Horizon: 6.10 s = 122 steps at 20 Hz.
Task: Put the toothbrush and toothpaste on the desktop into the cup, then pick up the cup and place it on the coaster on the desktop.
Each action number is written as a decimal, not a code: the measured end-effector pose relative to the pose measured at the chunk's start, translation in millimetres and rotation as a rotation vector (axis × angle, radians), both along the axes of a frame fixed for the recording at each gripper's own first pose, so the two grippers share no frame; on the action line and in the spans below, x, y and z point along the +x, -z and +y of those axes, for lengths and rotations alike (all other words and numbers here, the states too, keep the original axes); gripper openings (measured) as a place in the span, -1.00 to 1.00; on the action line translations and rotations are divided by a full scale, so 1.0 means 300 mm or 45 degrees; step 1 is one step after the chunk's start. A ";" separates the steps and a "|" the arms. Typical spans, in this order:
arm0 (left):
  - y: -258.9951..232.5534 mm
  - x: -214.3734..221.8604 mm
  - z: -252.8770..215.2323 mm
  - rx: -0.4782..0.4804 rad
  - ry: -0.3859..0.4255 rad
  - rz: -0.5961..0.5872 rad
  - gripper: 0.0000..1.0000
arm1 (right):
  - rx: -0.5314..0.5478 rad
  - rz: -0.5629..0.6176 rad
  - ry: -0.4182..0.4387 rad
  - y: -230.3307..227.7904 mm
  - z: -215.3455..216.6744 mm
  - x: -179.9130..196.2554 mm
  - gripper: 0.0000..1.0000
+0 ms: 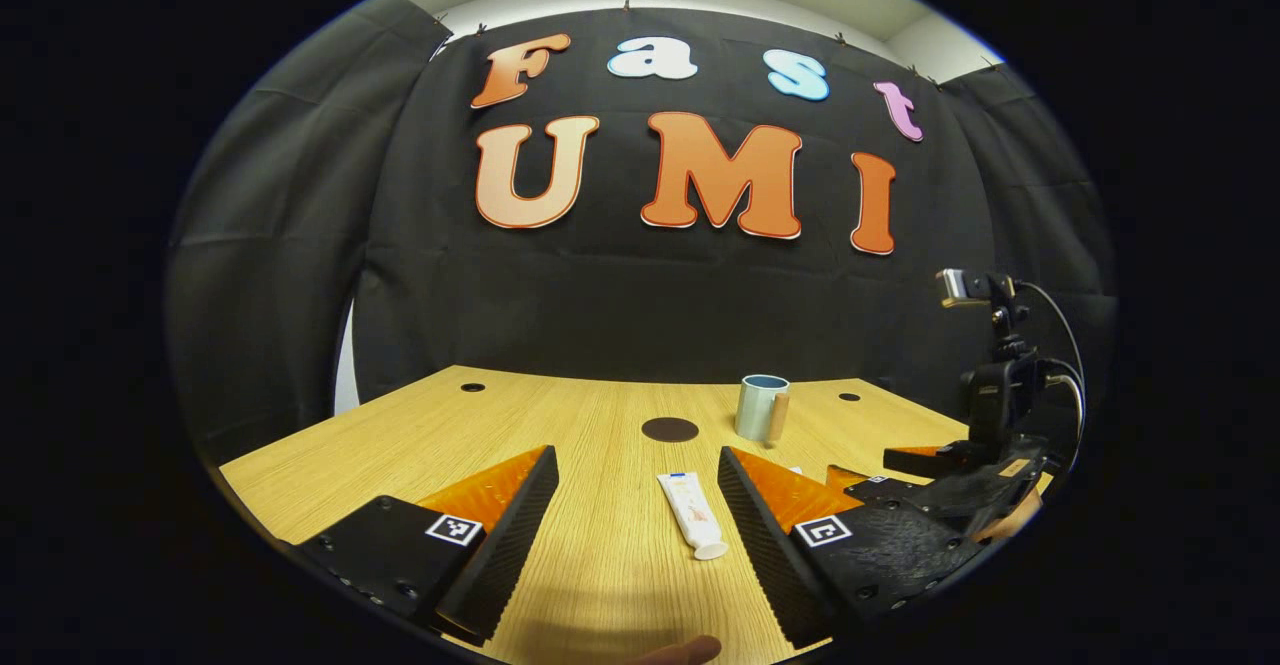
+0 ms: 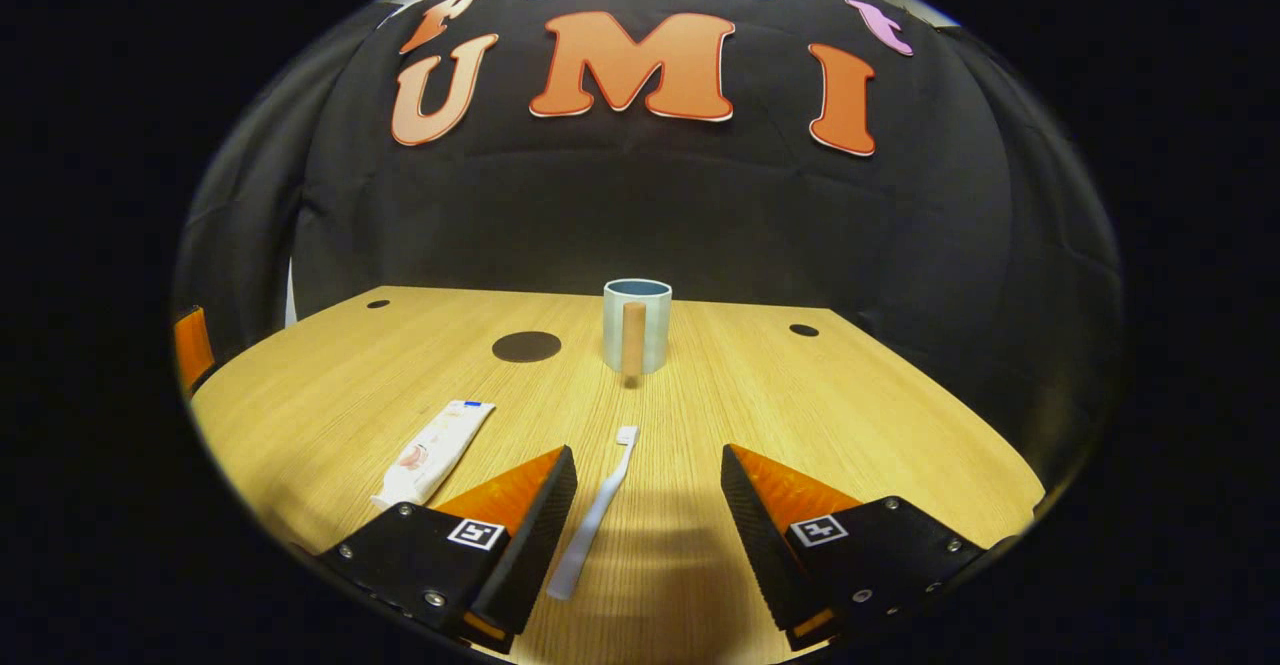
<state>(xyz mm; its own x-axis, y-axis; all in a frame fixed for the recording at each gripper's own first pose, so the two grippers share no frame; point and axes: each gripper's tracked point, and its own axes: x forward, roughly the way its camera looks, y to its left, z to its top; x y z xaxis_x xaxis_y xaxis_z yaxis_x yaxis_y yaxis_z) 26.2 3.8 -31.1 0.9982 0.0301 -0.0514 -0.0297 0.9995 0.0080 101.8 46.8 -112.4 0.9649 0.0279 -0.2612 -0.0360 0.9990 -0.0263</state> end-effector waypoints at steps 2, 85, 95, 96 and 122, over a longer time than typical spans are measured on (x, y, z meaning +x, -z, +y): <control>-0.006 0.011 -0.009 0.001 0.003 0.001 0.94 | 0.024 0.064 -0.014 0.032 0.018 0.030 0.77; 0.215 0.336 -0.177 0.035 0.121 0.342 -0.16 | 0.278 -0.173 -0.054 -0.362 -0.109 0.021 -0.96; 0.074 0.398 -0.123 -0.013 0.105 0.241 -0.10 | 0.347 -0.275 -0.100 -0.500 -0.090 0.312 -0.96; 0.067 0.407 -0.125 -0.014 0.111 0.235 -0.13 | 0.355 -0.276 -0.112 -0.509 -0.080 0.345 -0.96; 0.069 0.541 -0.182 0.021 0.188 0.213 -0.13 | 0.352 -0.326 -0.169 -0.474 0.040 0.944 -0.95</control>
